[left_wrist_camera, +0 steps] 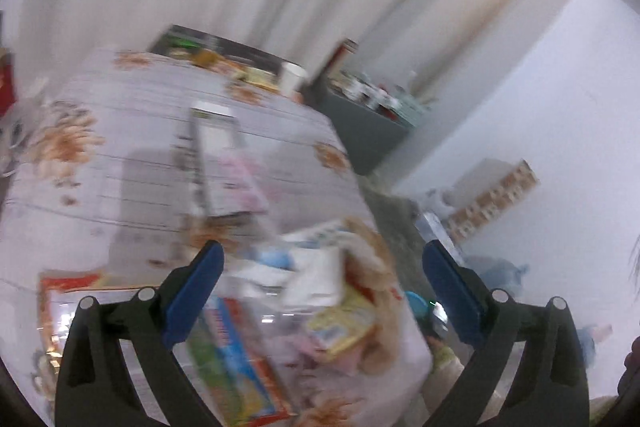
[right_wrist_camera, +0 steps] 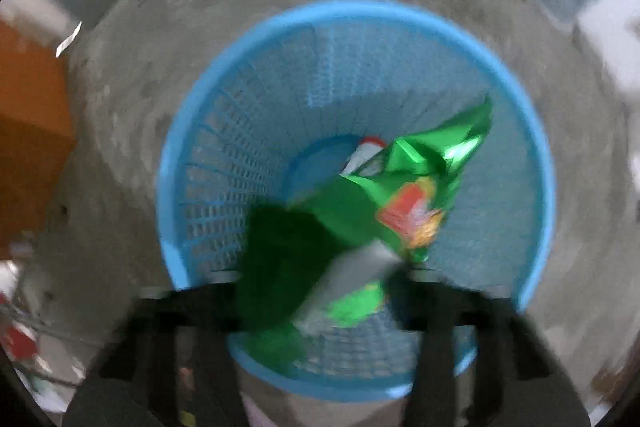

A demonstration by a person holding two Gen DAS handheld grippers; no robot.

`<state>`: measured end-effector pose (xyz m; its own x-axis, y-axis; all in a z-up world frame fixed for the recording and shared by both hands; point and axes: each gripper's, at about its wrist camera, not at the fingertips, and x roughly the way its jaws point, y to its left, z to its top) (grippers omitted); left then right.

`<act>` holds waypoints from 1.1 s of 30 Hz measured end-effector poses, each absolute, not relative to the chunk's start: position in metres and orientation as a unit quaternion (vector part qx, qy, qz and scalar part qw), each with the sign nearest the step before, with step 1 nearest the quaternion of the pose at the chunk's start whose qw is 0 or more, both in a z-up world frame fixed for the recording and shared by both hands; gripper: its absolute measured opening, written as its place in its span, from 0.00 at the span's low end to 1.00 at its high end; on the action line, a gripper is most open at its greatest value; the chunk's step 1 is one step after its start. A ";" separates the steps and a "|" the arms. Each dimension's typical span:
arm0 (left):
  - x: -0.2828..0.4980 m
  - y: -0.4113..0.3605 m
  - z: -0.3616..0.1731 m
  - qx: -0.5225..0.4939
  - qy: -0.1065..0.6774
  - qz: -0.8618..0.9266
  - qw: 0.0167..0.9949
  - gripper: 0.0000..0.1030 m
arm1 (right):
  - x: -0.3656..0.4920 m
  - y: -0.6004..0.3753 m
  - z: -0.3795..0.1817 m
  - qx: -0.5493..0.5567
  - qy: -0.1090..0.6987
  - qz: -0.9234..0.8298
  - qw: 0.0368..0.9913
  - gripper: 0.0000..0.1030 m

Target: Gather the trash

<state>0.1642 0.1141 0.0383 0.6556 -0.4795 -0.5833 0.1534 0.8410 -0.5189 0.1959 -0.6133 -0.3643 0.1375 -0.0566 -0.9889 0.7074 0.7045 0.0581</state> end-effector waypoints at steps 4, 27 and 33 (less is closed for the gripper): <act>0.166 0.136 0.031 -0.223 0.380 -0.151 0.885 0.95 | 0.147 -0.646 -0.363 0.365 0.529 -0.264 0.719 0.09; 0.194 0.148 -0.003 -0.222 0.430 -0.100 0.869 0.95 | 0.160 -0.720 -0.493 0.555 0.554 -0.208 0.584 0.22; 0.187 0.148 -0.002 -0.227 0.428 -0.112 0.868 0.95 | 0.150 -0.714 -0.440 0.497 0.530 -0.195 0.658 0.67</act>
